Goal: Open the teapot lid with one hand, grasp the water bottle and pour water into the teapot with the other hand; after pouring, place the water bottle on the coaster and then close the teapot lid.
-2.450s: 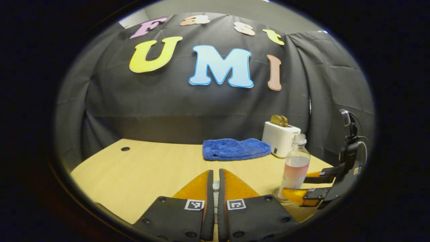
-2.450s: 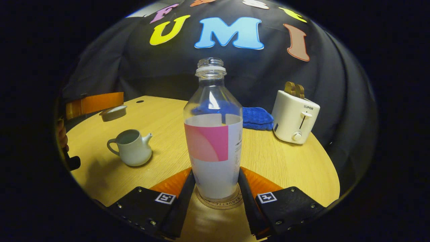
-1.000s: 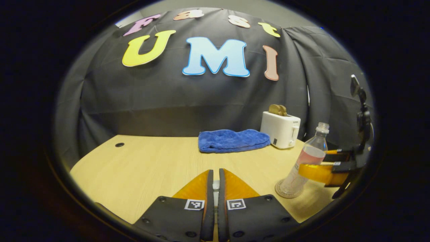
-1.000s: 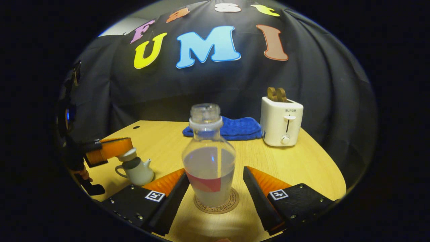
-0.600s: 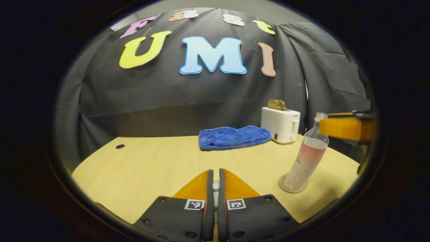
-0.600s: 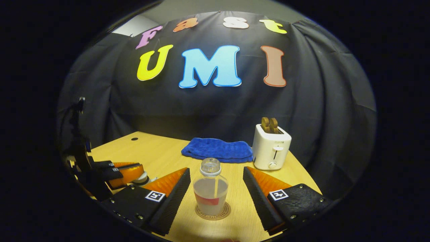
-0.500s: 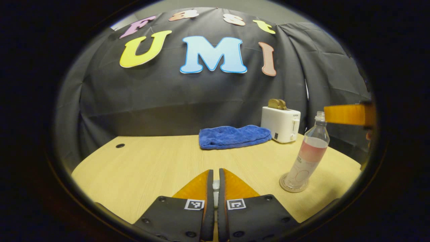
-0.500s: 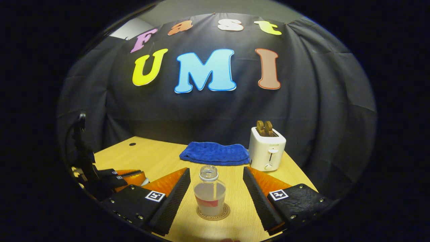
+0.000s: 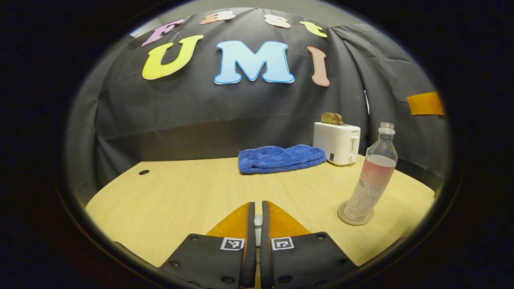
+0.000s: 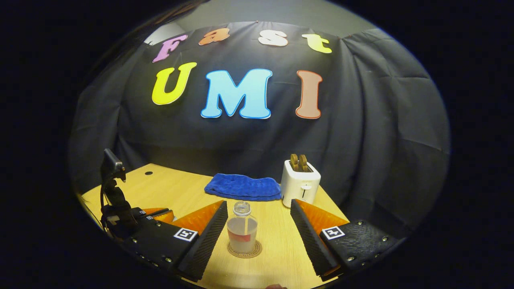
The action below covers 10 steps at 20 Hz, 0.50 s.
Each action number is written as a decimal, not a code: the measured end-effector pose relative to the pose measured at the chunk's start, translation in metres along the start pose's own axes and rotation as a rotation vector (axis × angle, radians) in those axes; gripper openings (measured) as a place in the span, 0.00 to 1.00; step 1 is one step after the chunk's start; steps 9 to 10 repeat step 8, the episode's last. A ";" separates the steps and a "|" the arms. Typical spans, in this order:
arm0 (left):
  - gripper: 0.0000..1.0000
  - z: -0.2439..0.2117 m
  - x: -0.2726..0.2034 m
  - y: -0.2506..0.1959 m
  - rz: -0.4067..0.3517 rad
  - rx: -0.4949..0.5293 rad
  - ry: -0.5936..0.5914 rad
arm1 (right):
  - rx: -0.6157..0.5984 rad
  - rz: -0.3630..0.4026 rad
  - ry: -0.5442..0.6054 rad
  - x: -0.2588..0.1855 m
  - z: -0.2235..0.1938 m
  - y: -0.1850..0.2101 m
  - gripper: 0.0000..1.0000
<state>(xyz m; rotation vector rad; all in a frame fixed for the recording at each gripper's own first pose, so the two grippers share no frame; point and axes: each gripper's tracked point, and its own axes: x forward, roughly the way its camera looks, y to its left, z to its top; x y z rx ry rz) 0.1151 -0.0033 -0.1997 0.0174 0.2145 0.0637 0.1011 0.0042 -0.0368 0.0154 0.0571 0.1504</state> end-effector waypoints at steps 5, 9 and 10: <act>0.16 -0.003 -0.002 -0.001 0.010 0.021 -0.009 | 0.018 0.021 0.002 0.000 0.003 0.006 0.96; 0.22 0.005 -0.001 -0.001 0.021 0.023 -0.016 | 0.036 0.015 0.002 -0.001 0.006 0.002 0.96; 0.22 0.005 -0.001 -0.001 0.021 0.023 -0.016 | 0.036 0.015 0.002 -0.001 0.006 0.002 0.96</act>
